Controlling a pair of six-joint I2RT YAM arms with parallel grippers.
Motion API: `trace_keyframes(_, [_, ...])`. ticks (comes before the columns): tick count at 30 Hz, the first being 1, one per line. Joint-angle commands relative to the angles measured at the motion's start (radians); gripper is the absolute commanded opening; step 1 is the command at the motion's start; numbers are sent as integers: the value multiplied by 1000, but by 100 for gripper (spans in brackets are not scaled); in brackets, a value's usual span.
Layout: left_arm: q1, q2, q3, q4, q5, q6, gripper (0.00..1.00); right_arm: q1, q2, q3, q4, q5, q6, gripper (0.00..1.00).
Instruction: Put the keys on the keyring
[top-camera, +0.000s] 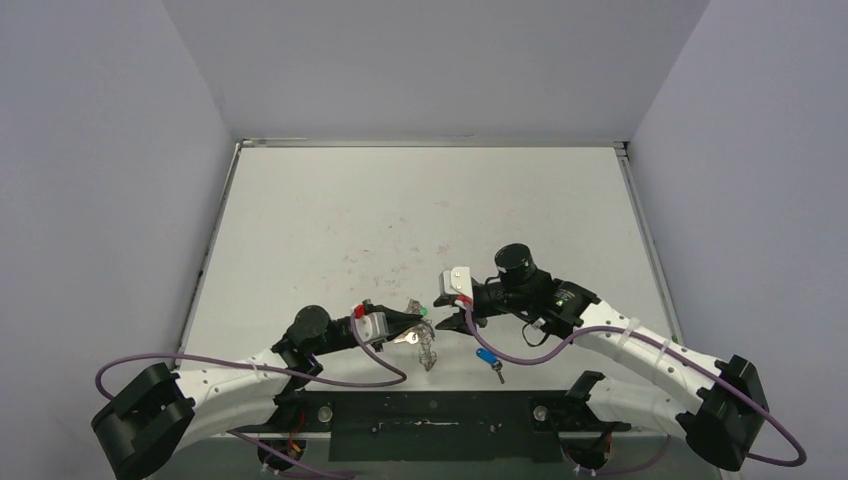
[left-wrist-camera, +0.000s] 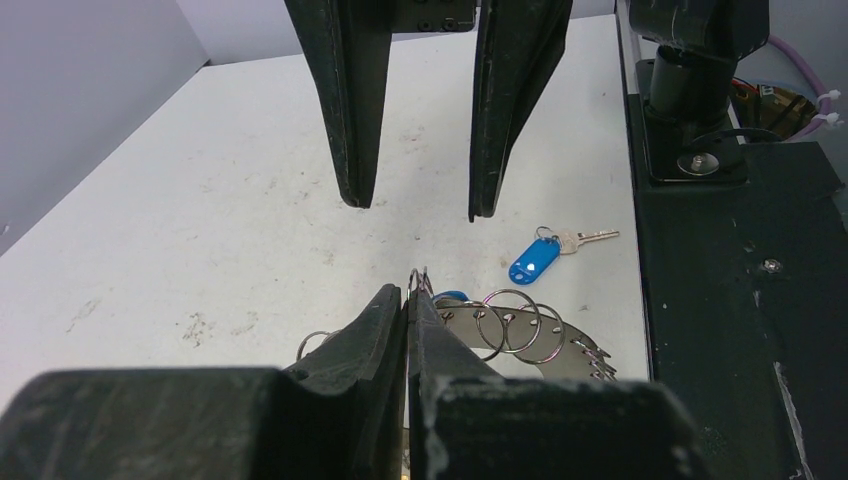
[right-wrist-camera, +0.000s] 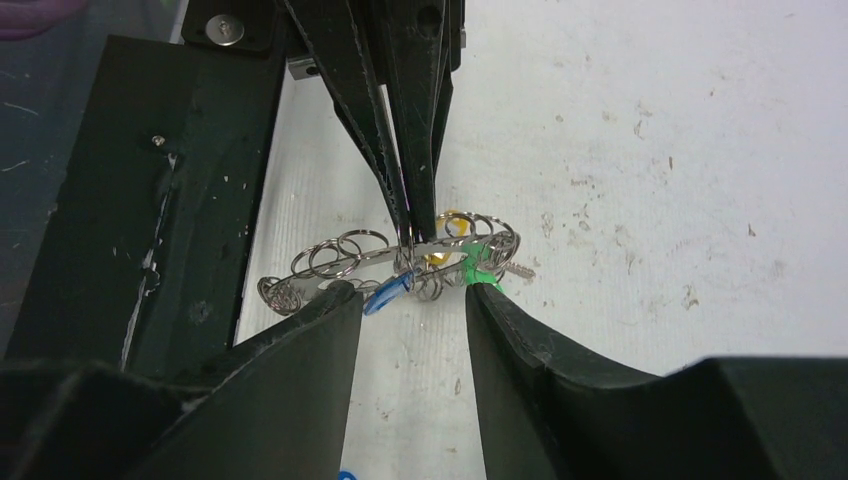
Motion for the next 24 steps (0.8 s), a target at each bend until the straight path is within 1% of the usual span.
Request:
trace_keyframes(1, [-1, -30, 4, 83, 18, -14, 0, 1, 23, -11, 138, -89, -21, 42])
trace_keyframes(6, [-1, -40, 5, 79, 21, -15, 0, 5, 68, -28, 219, -91, 15, 36])
trace_keyframes(12, [-2, -44, 11, 74, 19, -17, 0, 12, 110, -34, 271, -84, 40, 36])
trace_keyframes(14, [-3, -44, 13, 72, 20, -17, 0, 16, 114, -38, 287, -82, 49, 34])
trace_keyframes(17, [-2, -44, 16, 73, 21, -16, 0, 23, 121, -44, 300, -82, 54, 26])
trace_keyframes(22, [-2, -50, 16, 71, 17, -15, 0, 26, 137, -32, 276, -86, 48, 1])
trace_keyframes(24, [-2, -52, 15, 67, 13, -13, 0, 25, 137, -29, 267, -90, 45, 0])
